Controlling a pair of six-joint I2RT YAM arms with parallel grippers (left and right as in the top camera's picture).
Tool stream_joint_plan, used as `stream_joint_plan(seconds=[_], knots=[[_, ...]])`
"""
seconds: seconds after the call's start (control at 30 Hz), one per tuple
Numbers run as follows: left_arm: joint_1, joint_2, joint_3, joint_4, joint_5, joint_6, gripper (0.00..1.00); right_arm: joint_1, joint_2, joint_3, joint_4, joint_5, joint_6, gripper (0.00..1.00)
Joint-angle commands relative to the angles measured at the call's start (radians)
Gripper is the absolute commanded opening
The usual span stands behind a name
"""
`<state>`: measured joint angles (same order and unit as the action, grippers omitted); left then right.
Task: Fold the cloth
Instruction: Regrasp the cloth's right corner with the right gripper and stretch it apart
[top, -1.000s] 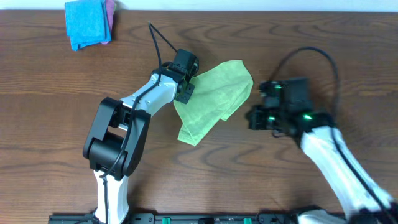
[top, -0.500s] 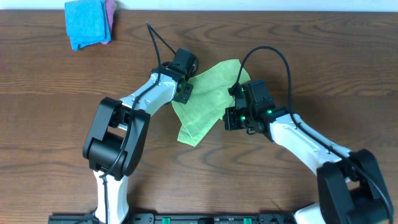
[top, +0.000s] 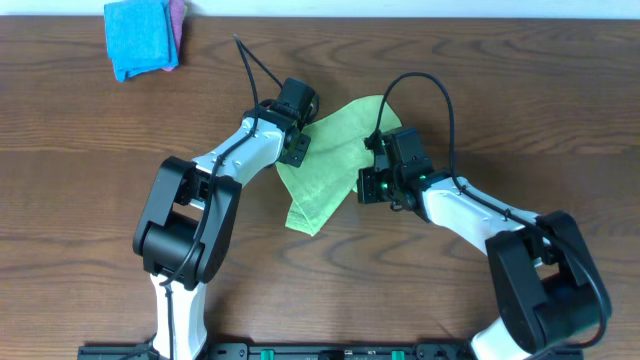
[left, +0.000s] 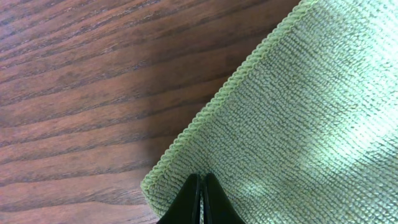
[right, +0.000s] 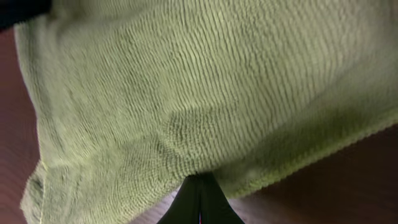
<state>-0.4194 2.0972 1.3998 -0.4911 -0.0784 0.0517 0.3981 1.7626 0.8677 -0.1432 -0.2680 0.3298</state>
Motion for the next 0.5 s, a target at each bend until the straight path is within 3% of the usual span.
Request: stream_joint_plan(seconds=[0.0,0.47], knots=[[0.006,0.051,-0.045,-0.044,0.032,-0.008,0.06,0.009,0.007,0.002,0.007,0.019,0.007,0.01],[0.006,0.051,-0.045,-0.043,0.053,-0.015,0.06,0.009,0.074,0.008,-0.008,0.041,0.025,0.02]])
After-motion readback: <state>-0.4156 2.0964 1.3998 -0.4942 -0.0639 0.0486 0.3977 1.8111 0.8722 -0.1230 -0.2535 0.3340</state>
